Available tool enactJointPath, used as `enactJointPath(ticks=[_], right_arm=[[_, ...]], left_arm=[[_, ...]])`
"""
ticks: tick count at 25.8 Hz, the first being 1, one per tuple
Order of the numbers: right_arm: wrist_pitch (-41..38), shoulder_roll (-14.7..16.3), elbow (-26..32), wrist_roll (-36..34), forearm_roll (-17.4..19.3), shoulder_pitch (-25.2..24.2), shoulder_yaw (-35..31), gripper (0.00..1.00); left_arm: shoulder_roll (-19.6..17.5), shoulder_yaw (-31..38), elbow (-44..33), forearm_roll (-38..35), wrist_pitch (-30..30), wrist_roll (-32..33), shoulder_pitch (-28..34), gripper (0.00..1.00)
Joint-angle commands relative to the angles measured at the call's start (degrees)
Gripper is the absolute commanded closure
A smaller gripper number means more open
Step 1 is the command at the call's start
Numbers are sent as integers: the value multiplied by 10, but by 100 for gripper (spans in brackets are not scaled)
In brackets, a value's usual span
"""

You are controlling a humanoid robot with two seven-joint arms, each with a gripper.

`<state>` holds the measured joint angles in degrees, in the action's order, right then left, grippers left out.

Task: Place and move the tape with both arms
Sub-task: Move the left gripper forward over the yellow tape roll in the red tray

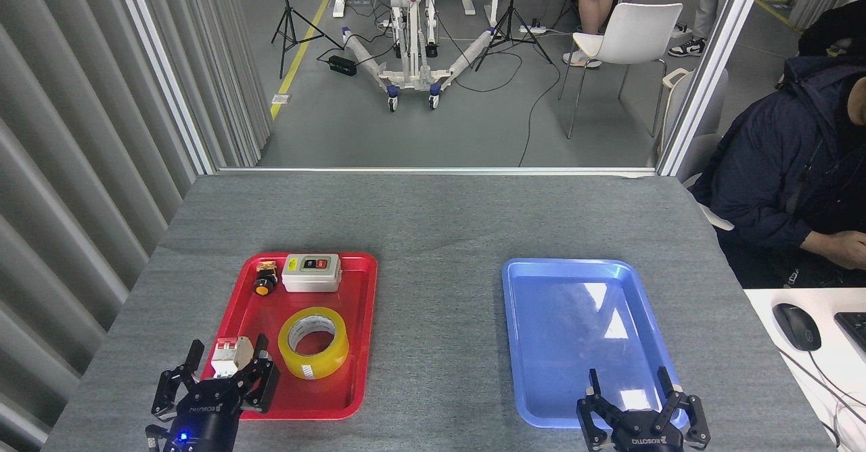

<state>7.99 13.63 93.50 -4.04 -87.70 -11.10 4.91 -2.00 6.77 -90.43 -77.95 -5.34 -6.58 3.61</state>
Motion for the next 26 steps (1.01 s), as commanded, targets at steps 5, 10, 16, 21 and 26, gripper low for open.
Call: enactJointPath(ticks=[5, 10, 16, 21, 26], right_arm=[[0, 6, -1, 2, -1, 3, -5, 0], [1, 6, -1, 3, -1, 3, -5, 0], [0, 7, -1, 3, -1, 15, -4, 0], [0, 8, -1, 3, -1, 19, -4, 0], [0, 6, -1, 3, -1, 18, -4, 0]], left_arm=[[-7, 0, -2, 0, -28, -2, -2, 0], [-26, 1, 1, 0, -28, -2, -6, 0], [-28, 0, -2, 0, -30, 6, -1, 0], [-29, -2, -11, 0, -100, 6, -2, 0], [-30, -3, 11, 1, -129, 25, -59, 0]])
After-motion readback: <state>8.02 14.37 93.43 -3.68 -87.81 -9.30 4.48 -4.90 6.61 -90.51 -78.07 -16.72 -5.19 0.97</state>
